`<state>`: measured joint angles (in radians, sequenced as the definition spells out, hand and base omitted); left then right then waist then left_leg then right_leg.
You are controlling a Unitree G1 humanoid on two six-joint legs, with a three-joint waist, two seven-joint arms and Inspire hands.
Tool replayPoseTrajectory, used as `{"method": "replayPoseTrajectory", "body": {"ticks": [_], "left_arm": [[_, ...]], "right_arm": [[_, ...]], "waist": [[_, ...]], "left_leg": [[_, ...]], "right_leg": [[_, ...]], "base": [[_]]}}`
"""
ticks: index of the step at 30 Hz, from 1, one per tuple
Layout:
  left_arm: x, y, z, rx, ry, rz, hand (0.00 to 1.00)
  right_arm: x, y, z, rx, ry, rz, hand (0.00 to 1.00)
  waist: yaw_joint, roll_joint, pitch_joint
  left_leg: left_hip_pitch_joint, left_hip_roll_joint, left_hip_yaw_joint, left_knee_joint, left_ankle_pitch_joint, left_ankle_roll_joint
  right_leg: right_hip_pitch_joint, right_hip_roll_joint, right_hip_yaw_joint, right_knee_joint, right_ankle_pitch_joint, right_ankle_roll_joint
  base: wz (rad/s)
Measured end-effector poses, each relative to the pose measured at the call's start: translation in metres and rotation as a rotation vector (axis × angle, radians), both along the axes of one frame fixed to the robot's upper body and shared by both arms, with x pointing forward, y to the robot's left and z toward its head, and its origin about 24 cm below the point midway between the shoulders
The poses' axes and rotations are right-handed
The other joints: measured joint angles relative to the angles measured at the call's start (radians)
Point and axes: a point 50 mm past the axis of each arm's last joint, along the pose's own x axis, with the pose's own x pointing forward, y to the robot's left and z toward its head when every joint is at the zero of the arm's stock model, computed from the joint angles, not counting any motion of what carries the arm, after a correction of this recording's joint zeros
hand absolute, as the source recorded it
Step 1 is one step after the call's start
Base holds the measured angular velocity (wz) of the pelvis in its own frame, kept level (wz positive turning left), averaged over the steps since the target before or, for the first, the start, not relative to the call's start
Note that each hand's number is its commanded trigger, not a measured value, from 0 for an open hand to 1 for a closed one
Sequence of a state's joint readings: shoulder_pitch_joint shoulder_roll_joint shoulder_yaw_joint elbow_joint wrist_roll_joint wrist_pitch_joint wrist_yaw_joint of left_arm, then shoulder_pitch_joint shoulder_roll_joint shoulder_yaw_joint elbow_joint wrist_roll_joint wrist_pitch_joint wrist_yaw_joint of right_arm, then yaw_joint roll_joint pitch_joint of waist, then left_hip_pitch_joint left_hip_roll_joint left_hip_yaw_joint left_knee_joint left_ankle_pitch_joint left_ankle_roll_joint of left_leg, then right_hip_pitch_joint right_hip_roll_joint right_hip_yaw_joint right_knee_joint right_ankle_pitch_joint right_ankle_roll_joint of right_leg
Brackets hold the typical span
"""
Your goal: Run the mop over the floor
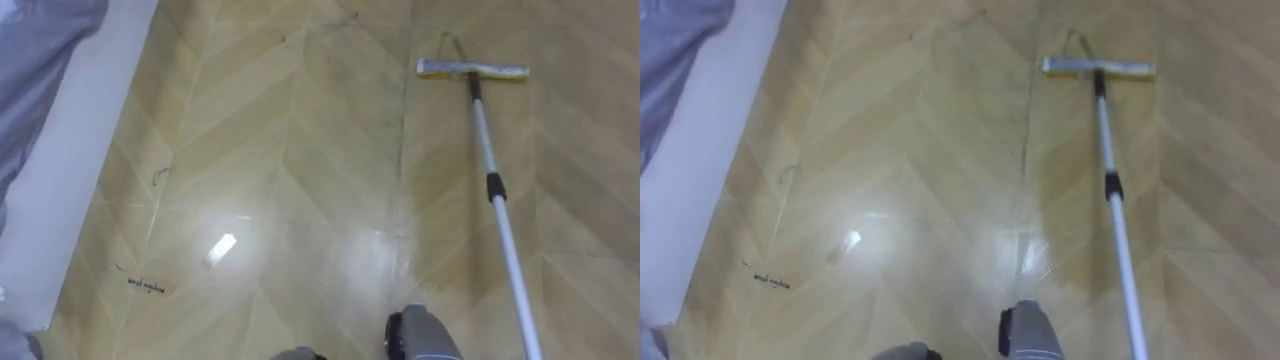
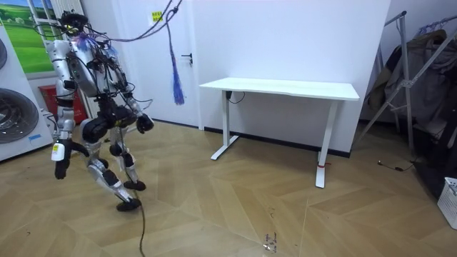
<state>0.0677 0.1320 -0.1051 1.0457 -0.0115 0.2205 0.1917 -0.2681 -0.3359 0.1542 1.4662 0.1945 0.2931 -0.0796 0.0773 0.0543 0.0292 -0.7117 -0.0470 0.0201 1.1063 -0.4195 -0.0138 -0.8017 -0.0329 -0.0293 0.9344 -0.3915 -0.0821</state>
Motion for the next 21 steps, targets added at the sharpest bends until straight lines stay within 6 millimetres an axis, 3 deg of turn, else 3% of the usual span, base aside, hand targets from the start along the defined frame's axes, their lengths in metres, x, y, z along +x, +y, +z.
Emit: {"method": "replayPoseTrajectory", "body": {"ticks": [1, 2, 3, 4, 5, 6, 7, 8, 9, 10, 11, 12, 13, 14, 15, 17, 19, 20, 21], "left_arm": [[0.001, 0.002, 0.001, 0.006, -0.006, -0.003, 0.0], [0.002, 0.006, 0.002, 0.017, -0.012, -0.004, 0.0], [-0.001, 0.008, 0.002, 0.021, -0.002, -0.001, 0.0], [-0.003, 0.008, 0.001, 0.02, 0.004, -0.001, 0.0], [-0.006, 0.008, 0.001, 0.019, 0.011, 0.0, 0.0], [-0.012, 0.008, 0.0, 0.01, 0.024, 0.0, 0.0], [-0.011, 0.007, 0.0, 0.005, 0.022, -0.002, 0.0], [-0.006, 0.006, 0.0, -0.012, 0.011, -0.008, 0.0], [-0.002, 0.004, 0.0, -0.022, 0.006, -0.012, 0.0], [0.001, 0.003, 0.001, -0.026, 0.0, -0.017, 0.0], [0.008, 0.002, 0.002, -0.033, -0.016, -0.022, 0.0], [0.01, 0.001, 0.002, -0.036, -0.031, -0.027, 0.0], [0.011, 0.0, 0.002, -0.034, -0.034, -0.037, 0.0], [0.013, -0.003, 0.002, -0.029, -0.037, -0.063, 0.0], [0.016, -0.003, 0.003, -0.027, -0.048, -0.067, 0.0], [0.017, -0.004, 0.003, -0.029, -0.053, -0.066, 0.0], [0.017, -0.006, 0.003, -0.032, -0.054, -0.066, 0.0], [0.015, -0.005, 0.003, -0.03, -0.057, -0.058, 0.0], [0.009, -0.005, 0.002, -0.026, -0.041, -0.047, 0.0]], "right_arm": [[0.01, -0.001, 0.004, -0.009, -0.028, 0.013, 1.0], [0.034, -0.001, 0.012, -0.014, -0.102, 0.037, 1.0], [0.052, 0.0, 0.018, -0.016, -0.159, 0.055, 1.0], [0.057, 0.001, 0.02, -0.015, -0.178, 0.061, 1.0], [0.059, 0.003, 0.02, -0.008, -0.195, 0.067, 1.0], [0.054, 0.003, 0.018, 0.008, -0.183, 0.064, 1.0], [0.049, 0.002, 0.016, 0.01, -0.171, 0.06, 1.0], [0.037, -0.002, 0.013, 0.011, -0.142, 0.043, 1.0], [0.023, -0.007, 0.01, 0.008, -0.106, 0.031, 1.0], [0.015, -0.009, 0.008, 0.004, -0.084, 0.027, 1.0], [-0.003, -0.014, 0.005, -0.006, -0.03, 0.017, 1.0], [-0.023, -0.02, 0.002, -0.02, 0.024, 0.007, 1.0], [-0.033, -0.022, 0.001, -0.026, 0.048, 0.004, 1.0], [-0.05, -0.025, -0.001, -0.041, 0.089, -0.002, 1.0], [-0.062, -0.023, -0.004, -0.047, 0.114, -0.005, 1.0], [-0.078, -0.017, -0.009, -0.032, 0.131, -0.009, 1.0], [-0.092, -0.008, -0.015, -0.008, 0.146, -0.008, 1.0], [-0.098, -0.001, -0.018, 0.008, 0.154, -0.008, 1.0], [-0.107, 0.004, -0.021, 0.022, 0.172, -0.012, 1.0]], "waist": [[0.012, -0.012, 0.0067], [0.033, -0.025, 0.0088], [0.052, -0.038, 0.0171], [0.06, -0.035, 0.0147], [0.067, -0.037, 0.013], [0.06, -0.039, 0.0062], [0.057, -0.039, 0.0028], [0.051, -0.04, -0.0003], [0.045, -0.038, -0.0012], [0.044, -0.037, -0.0013], [0.042, -0.031, -0.0033], [0.035, -0.016, -0.0049], [0.033, -0.005, -0.01], [0.024, 0.03, -0.0224], [0.008, 0.048, -0.0257], [-0.02, 0.057, -0.0169], [-0.03, 0.062, -0.0216], [-0.037, 0.058, -0.0211], [-0.051, 0.051, -0.0249]], "left_leg": [[-0.034, 0.001, 0.006, -0.013, 0.0, 0.0], [-0.103, 0.0, 0.016, -0.079, 0.004, 0.002], [-0.144, 0.0, 0.029, -0.184, 0.022, 0.003], [-0.153, 0.0, 0.029, -0.246, 0.045, 0.007], [-0.155, -0.005, 0.025, -0.31, 0.133, 0.035], [-0.135, -0.013, 0.026, -0.334, 0.184, 0.057], [-0.123, -0.012, 0.028, -0.335, 0.193, 0.07], [-0.107, -0.012, 0.038, -0.329, 0.19, 0.084], [-0.094, -0.022, 0.045, -0.319, 0.18, 0.116], [-0.089, -0.029, 0.046, -0.312, 0.167, 0.122], [-0.071, -0.045, 0.049, -0.295, 0.135, 0.134], [-0.044, -0.057, 0.047, -0.287, 0.103, 0.144], [-0.033, -0.061, 0.043, -0.285, 0.09, 0.146], [-0.021, -0.061, 0.024, -0.283, 0.069, 0.151], [-0.003, -0.065, 0.023, -0.297, 0.06, 0.156], [0.033, -0.071, 0.022, -0.332, 0.055, 0.157], [0.067, -0.071, 0.022, -0.37, 0.05, 0.148], [0.09, -0.071, 0.02, -0.378, 0.032, 0.137], [0.118, -0.067, 0.015, -0.376, 0.012, 0.121]], "right_leg": [[0.0, 0.003, 0.0, 0.001, -0.004, -0.007], [0.008, 0.006, 0.0, -0.001, -0.013, -0.013], [0.036, 0.011, -0.009, -0.01, -0.023, -0.008], [0.056, 0.012, -0.021, -0.015, -0.031, -0.009], [0.105, 0.006, -0.037, -0.017, -0.06, -0.008], [0.151, -0.005, -0.056, -0.026, -0.091, -0.001], [0.172, -0.006, -0.062, -0.033, -0.103, 0.007], [0.201, -0.011, -0.065, -0.041, -0.122, 0.018], [0.209, -0.02, -0.052, -0.015, -0.127, 0.023], [0.203, -0.026, -0.045, 0.016, -0.12, 0.035], [0.184, -0.042, -0.034, 0.103, -0.09, 0.067], [0.158, -0.041, -0.01, 0.185, -0.038, 0.086], [0.143, -0.034, 0.003, 0.222, -0.005, 0.092], [0.112, -0.02, 0.02, 0.254, 0.017, 0.099], [0.068, -0.022, 0.028, 0.246, 0.015, 0.099], [0.0, -0.03, 0.043, 0.161, 0.014, 0.098], [-0.037, -0.036, 0.06, -0.038, 0.04, 0.097], [-0.039, -0.044, 0.055, -0.157, 0.1, 0.092], [-0.019, -0.051, 0.037, -0.172, 0.148, 0.08]], "base": [[-0.15], [-0.1], [0.0], [0.08], [0.31], [0.43], [0.67], [0.69], [0.6], [0.4], [0.2], [0.15], [0.05], [0.05], [0.06], [0.03], [0.0], [0.0], [-0.05]]}}
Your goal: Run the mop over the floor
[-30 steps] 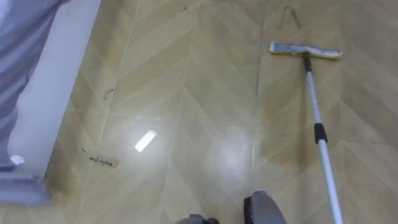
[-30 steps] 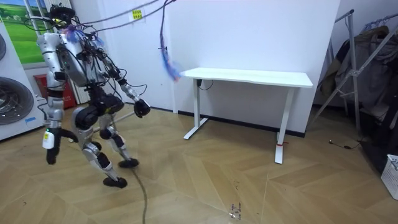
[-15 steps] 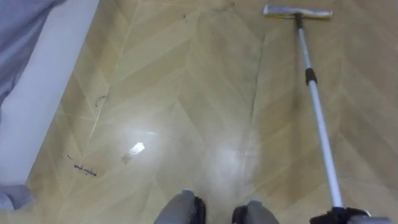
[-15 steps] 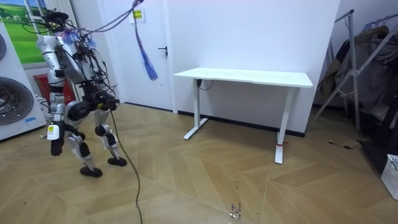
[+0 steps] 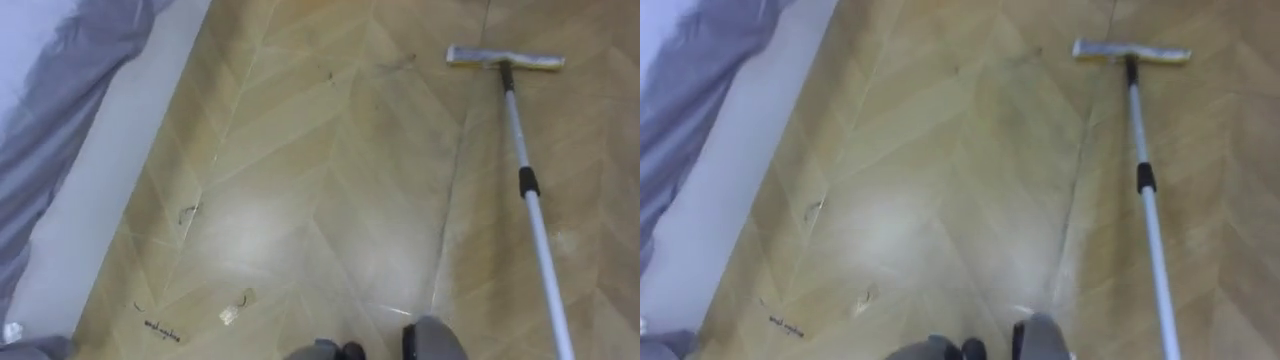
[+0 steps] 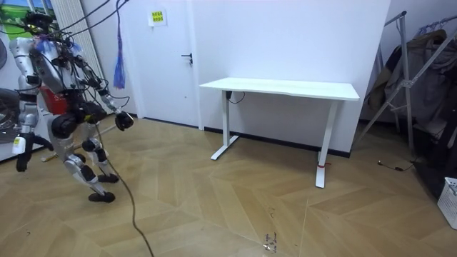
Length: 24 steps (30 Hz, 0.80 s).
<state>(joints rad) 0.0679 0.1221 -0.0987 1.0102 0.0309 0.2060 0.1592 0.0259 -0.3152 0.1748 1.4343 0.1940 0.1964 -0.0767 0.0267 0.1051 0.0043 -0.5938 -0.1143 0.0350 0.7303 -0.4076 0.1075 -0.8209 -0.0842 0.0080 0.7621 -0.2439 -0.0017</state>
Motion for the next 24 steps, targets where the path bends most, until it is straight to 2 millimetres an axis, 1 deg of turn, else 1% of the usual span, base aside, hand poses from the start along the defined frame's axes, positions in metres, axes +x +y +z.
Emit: {"method": "replayPoseTrajectory", "body": {"ticks": [1, 2, 3, 4, 5, 6, 7, 8, 9, 10, 11, 12, 13, 14, 15, 16, 17, 18, 19, 20, 21, 22, 23, 24], "left_arm": [[-0.002, -0.001, -0.001, 0.001, 0.007, 0.002, 0.0], [-0.006, -0.002, -0.002, 0.0, 0.018, 0.013, 0.0], [-0.008, -0.002, -0.002, -0.007, 0.019, 0.045, 0.0], [-0.009, -0.001, -0.002, -0.005, 0.023, 0.05, 0.0], [-0.007, -0.001, -0.002, -0.008, 0.016, 0.064, 0.0], [-0.007, -0.001, -0.002, -0.017, 0.013, 0.082, 0.0], [-0.008, -0.002, -0.002, -0.021, 0.015, 0.087, 0.0], [-0.011, -0.003, -0.003, -0.027, 0.021, 0.099, 0.0], [-0.012, -0.002, -0.003, -0.025, 0.021, 0.106, 0.0], [-0.012, -0.001, -0.003, -0.022, 0.021, 0.106, 0.0], [-0.011, 0.001, -0.002, -0.017, 0.018, 0.104, 0.0], [-0.011, 0.004, -0.002, -0.005, 0.013, 0.105, 0.0], [-0.01, 0.006, -0.001, 0.0, 0.008, 0.103, 0.0], [-0.008, 0.009, 0.0, 0.009, -0.001, 0.1, 0.0], [-0.009, 0.012, 0.0, 0.014, 0.002, 0.104, 0.0], [-0.009, 0.014, 0.0, 0.016, 0.002, 0.108, 0.0], [-0.007, 0.016, 0.001, 0.022, 0.0, 0.106, 0.0], [-0.006, 0.018, 0.001, 0.027, -0.001, 0.105, 0.0], [-0.008, 0.019, 0.001, 0.03, 0.003, 0.106, 0.0], [-0.005, 0.02, 0.002, 0.031, 0.001, 0.106, 0.0], [-0.004, 0.02, 0.002, 0.024, 0.004, 0.104, 0.0], [-0.003, 0.02, 0.002, 0.02, 0.004, 0.102, 0.0], [0.0, 0.019, 0.002, 0.012, -0.001, 0.101, 0.0], [-0.002, 0.018, 0.001, 0.006, 0.006, 0.107, 0.0]], "right_arm": [[-0.005, 0.002, -0.001, 0.006, 0.01, -0.003, 1.0], [-0.012, 0.006, -0.003, 0.017, 0.025, -0.01, 1.0], [-0.015, 0.012, -0.005, 0.031, 0.028, -0.017, 1.0], [-0.014, 0.015, -0.006, 0.04, 0.027, -0.02, 1.0], [-0.011, 0.02, -0.008, 0.053, 0.018, -0.018, 1.0], [-0.007, 0.021, -0.008, 0.058, 0.009, -0.02, 1.0], [-0.003, 0.021, -0.008, 0.057, 0.004, -0.019, 1.0], [0.01, 0.019, -0.007, 0.048, -0.017, -0.011, 1.0], [0.027, 0.015, -0.004, 0.036, -0.045, -0.005, 1.0], [0.038, 0.013, -0.002, 0.027, -0.065, -0.001, 1.0], [0.064, 0.007, 0.004, 0.006, -0.109, 0.009, 1.0], [0.091, 0.003, 0.012, -0.013, -0.175, 0.013, 1.0], [0.106, 0.001, 0.017, -0.02, -0.212, 0.019, 1.0], [0.134, 0.001, 0.026, -0.025, -0.283, 0.037, 1.0], [0.151, 0.001, 0.033, -0.019, -0.337, 0.046, 1.0], [0.16, 0.002, 0.036, -0.011, -0.363, 0.052, 1.0], [0.171, 0.003, 0.041, 0.007, -0.408, 0.049, 1.0], [0.174, 0.002, 0.043, 0.025, -0.427, 0.04, 1.0], [0.173, 0.003, 0.042, 0.034, -0.426, 0.039, 1.0], [0.167, 0.003, 0.039, 0.054, -0.415, 0.027, 1.0], [0.154, 0.002, 0.034, 0.066, -0.387, 0.016, 1.0], [0.146, 0.001, 0.03, 0.07, -0.369, 0.009, 1.0], [0.129, 0.001, 0.024, 0.076, -0.332, -0.001, 1.0], [0.111, 0.001, 0.018, 0.078, -0.289, -0.012, 1.0]], "waist": [[0.0, -0.004, -0.0016], [0.005, -0.004, -0.0017], [0.004, -0.014, -0.0019], [0.002, -0.02, -0.0023], [-0.005, -0.031, 0.0006], [-0.007, -0.047, 0.009], [-0.007, -0.051, 0.0111], [-0.001, -0.053, 0.0109], [0.005, -0.06, 0.0135], [0.005, -0.069, 0.0189], [0.007, -0.074, 0.0221], [0.018, -0.075, 0.0226], [0.025, -0.077, 0.0232], [0.044, -0.089, 0.0266], [0.054, -0.093, 0.0242], [0.056, -0.093, 0.0227], [0.06, -0.09, 0.0205], [0.067, -0.096, 0.0204], [0.067, -0.098, 0.0209], [0.07, -0.106, 0.0236], [0.067, -0.107, 0.0252], [0.066, -0.107, 0.0253], [0.066, -0.105, 0.0266], [0.066, -0.097, 0.0258]], "left_leg": [[0.015, 0.006, -0.001, 0.002, -0.009, -0.009], [0.033, 0.022, -0.016, 0.021, -0.024, -0.03], [0.042, 0.038, -0.014, 0.045, -0.033, -0.046], [0.044, 0.042, -0.014, 0.055, -0.036, -0.052], [0.045, 0.051, -0.015, 0.083, -0.041, -0.062], [0.044, 0.056, -0.018, 0.116, -0.041, -0.064], [0.044, 0.062, -0.018, 0.131, -0.042, -0.066], [0.04, 0.075, -0.021, 0.159, -0.046, -0.074], [0.031, 0.082, -0.024, 0.185, -0.037, -0.09], [0.022, 0.083, -0.024, 0.194, -0.034, -0.102], [0.0, 0.083, -0.024, 0.168, -0.031, -0.114], [-0.034, 0.083, -0.02, 0.112, -0.025, -0.124], [-0.053, 0.084, -0.02, 0.081, -0.017, -0.125], [-0.084, 0.083, -0.016, 0.048, 0.039, -0.115], [-0.09, 0.083, -0.016, 0.027, 0.089, -0.1], [-0.08, 0.083, -0.013, 0.02, 0.096, -0.092], [-0.06, 0.081, -0.014, 0.006, 0.104, -0.079], [-0.041, 0.079, -0.014, -0.003, 0.107, -0.073], [-0.03, 0.077, -0.015, -0.007, 0.107, -0.073], [-0.009, 0.07, -0.02, -0.015, 0.104, -0.068], [0.013, 0.069, -0.026, -0.028, 0.099, -0.06], [0.025, 0.069, -0.027, -0.033, 0.094, -0.052], [0.049, 0.07, -0.028, -0.038, 0.088, -0.046], [0.077, 0.071, -0.031, -0.046, 0.081, -0.043]], "right_leg": [[0.012, 0.002, -0.012, 0.002, 0.005, -0.004], [0.042, 0.022, -0.025, 0.004, 0.002, -0.025], [0.06, 0.035, -0.039, 0.012, -0.015, -0.041], [0.063, 0.038, -0.042, 0.023, -0.027, -0.047], [0.069, 0.042, -0.049, 0.042, -0.051, -0.06], [0.076, 0.046, -0.051, 0.063, -0.072, -0.072], [0.081, 0.051, -0.051, 0.07, -0.077, -0.076], [0.091, 0.066, -0.053, 0.073, -0.089, -0.086], [0.095, 0.076, -0.049, 0.073, -0.094, -0.095], [0.096, 0.078, -0.044, 0.073, -0.093, -0.095], [0.095, 0.083, -0.033, 0.07, -0.092, -0.092], [0.096, 0.089, -0.03, 0.063, -0.088, -0.091], [0.097, 0.091, -0.03, 0.058, -0.084, -0.092], [0.103, 0.092, -0.026, 0.049, -0.077, -0.095], [0.118, 0.094, -0.024, 0.035, -0.074, -0.089], [0.126, 0.093, -0.025, 0.029, -0.072, -0.085], [0.146, 0.092, -0.026, 0.012, -0.071, -0.075], [0.17, 0.086, -0.034, -0.005, -0.07, -0.07], [0.184, 0.083, -0.04, -0.014, -0.069, -0.069], [0.209, 0.079, -0.044, -0.025, -0.071, -0.065], [0.237, 0.072, -0.053, -0.033, -0.078, -0.059], [0.25, 0.068, -0.059, -0.038, -0.081, -0.056], [0.275, 0.067, -0.063, -0.053, -0.083, -0.053], [0.309, 0.069, -0.063, -0.072, -0.08, -0.049]], "base": [[-0.13], [-0.16], [-0.08], [0.06], [0.08], [0.06], [-0.09], [-0.18], [-0.18], [-0.09], [-0.05], [-0.11], [-0.31], [-0.25], [-0.13], [0.22], [0.29], [0.27], [0.14], [0.15], [0.17], [0.16], [0.0], [-0.1]]}}
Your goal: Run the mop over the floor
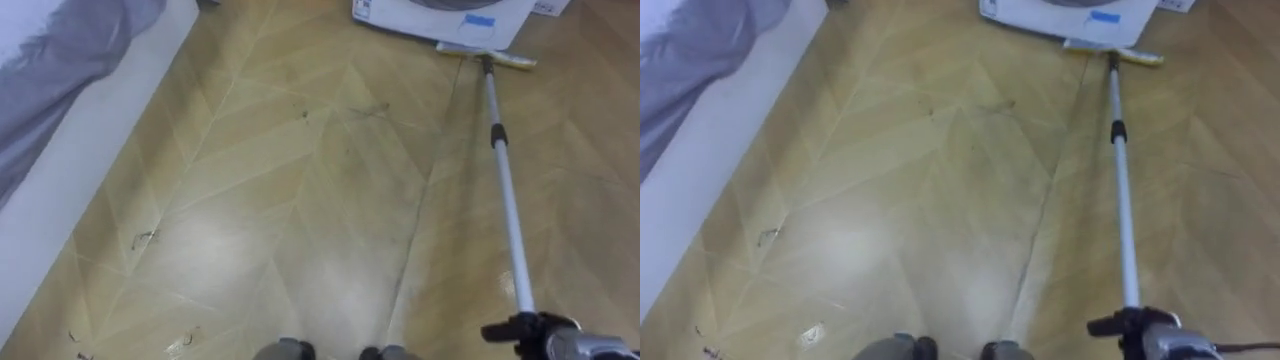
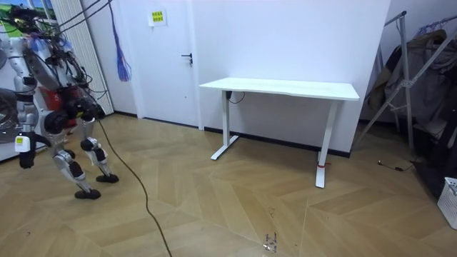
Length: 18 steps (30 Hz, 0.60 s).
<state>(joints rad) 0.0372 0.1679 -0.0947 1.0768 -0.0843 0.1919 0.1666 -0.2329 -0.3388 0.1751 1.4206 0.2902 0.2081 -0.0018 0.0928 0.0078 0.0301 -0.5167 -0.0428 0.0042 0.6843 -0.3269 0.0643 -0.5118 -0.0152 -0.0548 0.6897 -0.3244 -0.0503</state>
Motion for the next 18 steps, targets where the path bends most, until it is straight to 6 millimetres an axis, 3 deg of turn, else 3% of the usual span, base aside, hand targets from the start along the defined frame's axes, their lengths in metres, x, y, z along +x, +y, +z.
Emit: {"method": "replayPoseTrajectory", "body": {"ticks": [4, 6, 7, 8, 9, 11, 14, 18], "left_arm": [[-0.001, 0.0, -0.001, -0.005, 0.003, 0.015, 0.0], [-0.006, 0.002, -0.001, -0.007, 0.002, 0.045, 0.0], [-0.009, 0.003, -0.002, -0.007, 0.007, 0.05, 0.0], [-0.017, 0.003, -0.003, -0.008, 0.023, 0.066, 0.0], [-0.025, 0.003, -0.005, -0.009, 0.043, 0.083, 0.0], [-0.037, 0.007, -0.006, -0.001, 0.067, 0.114, 0.0], [-0.048, 0.01, -0.006, 0.003, 0.083, 0.144, 0.0], [-0.06, 0.009, -0.007, 0.002, 0.11, 0.159, 0.0]], "right_arm": [[-0.049, 0.007, -0.015, 0.003, 0.137, 0.004, 1.0], [-0.085, 0.014, -0.022, 0.018, 0.246, 0.003, 1.0], [-0.093, 0.016, -0.023, 0.022, 0.271, 0.007, 1.0], [-0.109, 0.019, -0.024, 0.027, 0.316, 0.01, 1.0], [-0.124, 0.02, -0.025, 0.031, 0.354, 0.01, 1.0], [-0.137, 0.024, -0.026, 0.044, 0.391, 0.027, 1.0], [-0.149, 0.032, -0.028, 0.083, 0.422, 0.03, 1.0], [-0.149, 0.04, -0.03, 0.112, 0.434, 0.056, 1.0]], "waist": [[-0.007, 0.03, -0.007], [-0.023, 0.035, -0.0176], [-0.032, 0.035, -0.0212], [-0.04, 0.026, -0.022], [-0.046, 0.031, -0.0277], [-0.067, 0.025, -0.0308], [-0.069, 0.001, -0.0354], [-0.064, -0.02, -0.0315]], "left_leg": [[0.087, 0.011, 0.018, -0.059, -0.004, 0.011], [0.165, 0.003, 0.035, -0.137, 0.014, 0.019], [0.186, 0.0, 0.037, -0.158, 0.019, 0.02], [0.236, -0.007, 0.044, -0.21, 0.031, 0.021], [0.286, -0.008, 0.048, -0.254, 0.038, 0.02], [0.349, -0.008, 0.051, -0.309, 0.047, 0.016], [0.438, -0.001, 0.064, -0.38, 0.062, 0.004], [0.502, 0.012, 0.076, -0.418, 0.066, -0.004]], "right_leg": [[0.088, 0.01, 0.008, -0.086, 0.02, 0.015], [0.151, 0.004, 0.021, -0.141, 0.03, 0.023], [0.167, 0.002, 0.023, -0.153, 0.031, 0.024], [0.204, 0.0, 0.026, -0.18, 0.033, 0.027], [0.247, 0.001, 0.029, -0.214, 0.041, 0.027], [0.3, -0.001, 0.026, -0.254, 0.042, 0.025], [0.365, 0.004, 0.022, -0.301, 0.049, 0.015], [0.439, 0.026, 0.028, -0.375, 0.064, 0.003]], "base": [[-0.21], [-0.14], [-0.11], [-0.14], [-0.16], [-0.13], [-0.14], [-0.13]]}}
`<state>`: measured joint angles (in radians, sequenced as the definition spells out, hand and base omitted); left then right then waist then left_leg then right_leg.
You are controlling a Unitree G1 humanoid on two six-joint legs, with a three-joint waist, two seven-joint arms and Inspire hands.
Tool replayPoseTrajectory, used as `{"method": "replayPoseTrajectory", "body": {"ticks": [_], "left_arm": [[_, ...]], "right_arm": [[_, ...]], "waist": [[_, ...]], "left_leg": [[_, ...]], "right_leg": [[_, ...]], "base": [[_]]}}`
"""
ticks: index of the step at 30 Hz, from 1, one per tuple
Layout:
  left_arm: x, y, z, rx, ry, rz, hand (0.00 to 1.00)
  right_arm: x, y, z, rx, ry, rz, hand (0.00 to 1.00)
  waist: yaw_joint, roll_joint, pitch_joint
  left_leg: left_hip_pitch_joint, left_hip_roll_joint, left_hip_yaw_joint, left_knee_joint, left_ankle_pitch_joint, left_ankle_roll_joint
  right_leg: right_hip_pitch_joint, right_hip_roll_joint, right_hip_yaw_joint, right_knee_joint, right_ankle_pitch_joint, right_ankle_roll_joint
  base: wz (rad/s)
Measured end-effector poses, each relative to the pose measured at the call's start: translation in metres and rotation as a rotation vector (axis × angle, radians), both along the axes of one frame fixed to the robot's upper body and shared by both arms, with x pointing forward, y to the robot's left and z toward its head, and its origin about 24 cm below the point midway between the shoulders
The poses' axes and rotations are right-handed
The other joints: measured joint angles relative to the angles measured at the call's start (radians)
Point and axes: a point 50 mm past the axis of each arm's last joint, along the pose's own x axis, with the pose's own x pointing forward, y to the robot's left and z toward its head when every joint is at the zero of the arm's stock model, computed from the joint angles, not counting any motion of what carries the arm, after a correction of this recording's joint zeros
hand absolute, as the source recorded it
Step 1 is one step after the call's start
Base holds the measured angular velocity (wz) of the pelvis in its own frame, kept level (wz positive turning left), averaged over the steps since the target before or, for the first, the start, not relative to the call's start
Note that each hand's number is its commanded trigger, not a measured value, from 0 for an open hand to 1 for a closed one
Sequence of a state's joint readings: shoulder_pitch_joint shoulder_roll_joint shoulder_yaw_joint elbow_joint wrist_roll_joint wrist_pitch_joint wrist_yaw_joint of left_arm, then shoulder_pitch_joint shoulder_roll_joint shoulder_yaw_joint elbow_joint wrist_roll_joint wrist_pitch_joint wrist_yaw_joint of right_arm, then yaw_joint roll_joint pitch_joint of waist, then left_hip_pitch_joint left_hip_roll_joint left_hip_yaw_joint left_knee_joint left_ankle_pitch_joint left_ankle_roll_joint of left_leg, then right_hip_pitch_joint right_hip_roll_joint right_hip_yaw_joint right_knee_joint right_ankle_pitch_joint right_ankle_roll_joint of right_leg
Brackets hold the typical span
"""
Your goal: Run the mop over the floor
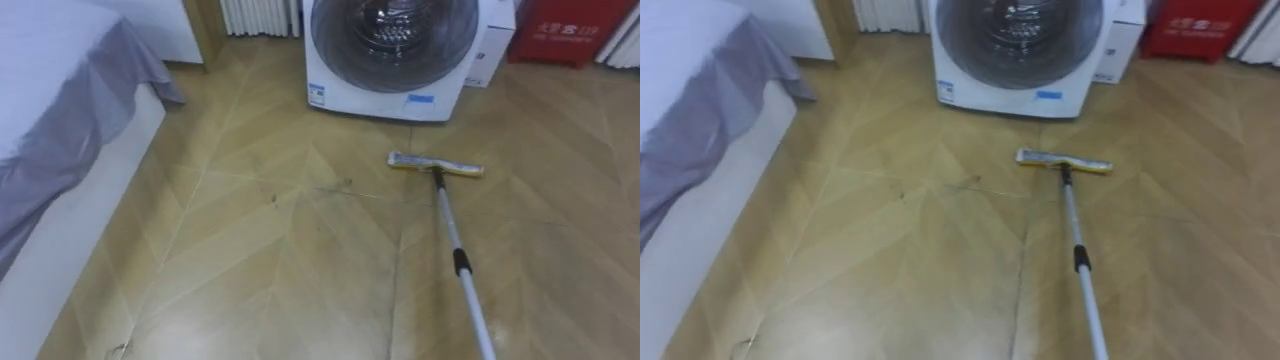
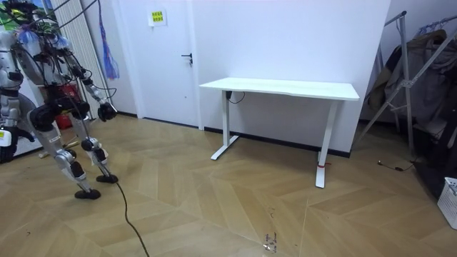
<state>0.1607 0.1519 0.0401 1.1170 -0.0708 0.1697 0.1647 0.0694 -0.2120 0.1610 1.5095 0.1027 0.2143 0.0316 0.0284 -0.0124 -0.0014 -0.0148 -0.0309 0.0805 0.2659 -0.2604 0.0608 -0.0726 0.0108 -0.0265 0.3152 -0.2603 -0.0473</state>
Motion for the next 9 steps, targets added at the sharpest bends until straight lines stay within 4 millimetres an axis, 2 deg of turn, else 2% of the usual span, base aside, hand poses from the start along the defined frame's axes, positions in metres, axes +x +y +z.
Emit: {"method": "replayPoseTrajectory", "body": {"ticks": [2, 3, 5, 6, 7, 9], "left_arm": [[-0.007, 0.001, 0.0, 0.007, 0.026, -0.02, 0.0], [-0.012, 0.001, 0.0, 0.011, 0.048, -0.033, 0.0], [-0.018, 0.001, -0.001, 0.013, 0.082, -0.052, 0.0], [-0.022, 0.0, -0.001, 0.01, 0.102, -0.059, 0.0], [-0.024, 0.0, -0.001, 0.005, 0.111, -0.062, 0.0], [-0.028, -0.001, -0.001, -0.016, 0.139, -0.066, 0.0]], "right_arm": [[0.002, 0.003, -0.001, 0.013, 0.003, 0.011, 1.0], [0.002, 0.005, -0.001, 0.017, 0.007, 0.016, 1.0], [0.002, 0.006, -0.002, 0.02, 0.014, 0.02, 1.0], [0.001, 0.006, -0.002, 0.021, 0.017, 0.02, 1.0], [0.001, 0.006, -0.002, 0.021, 0.019, 0.019, 1.0], [0.001, 0.006, -0.002, 0.025, 0.03, 0.019, 1.0]], "waist": [[0.004, -0.008, -0.002], [0.004, -0.012, 0.0005], [0.004, -0.017, 0.0005], [0.004, -0.028, 0.0074], [0.005, -0.025, 0.0064], [0.006, -0.028, 0.0092]], "left_leg": [[0.018, 0.003, -0.003, -0.009, 0.002, -0.003], [0.031, 0.004, -0.004, -0.013, 0.002, -0.004], [0.049, 0.012, -0.004, -0.014, 0.002, -0.004], [0.065, 0.012, -0.004, -0.019, 0.002, -0.004], [0.074, 0.012, -0.004, -0.022, 0.002, -0.004], [0.09, 0.013, -0.002, -0.03, 0.002, -0.004]], "right_leg": [[0.025, 0.007, 0.002, -0.024, 0.005, -0.003], [0.038, 0.007, 0.002, -0.028, 0.007, -0.005], [0.063, 0.008, -0.001, -0.043, 0.007, -0.006], [0.079, 0.008, -0.001, -0.049, 0.008, -0.007], [0.088, 0.009, -0.001, -0.054, 0.009, -0.007], [0.105, 0.01, -0.001, -0.062, 0.01, -0.007]], "base": [[-0.04], [-0.04], [0.0], [0.0], [0.0], [0.0]]}}
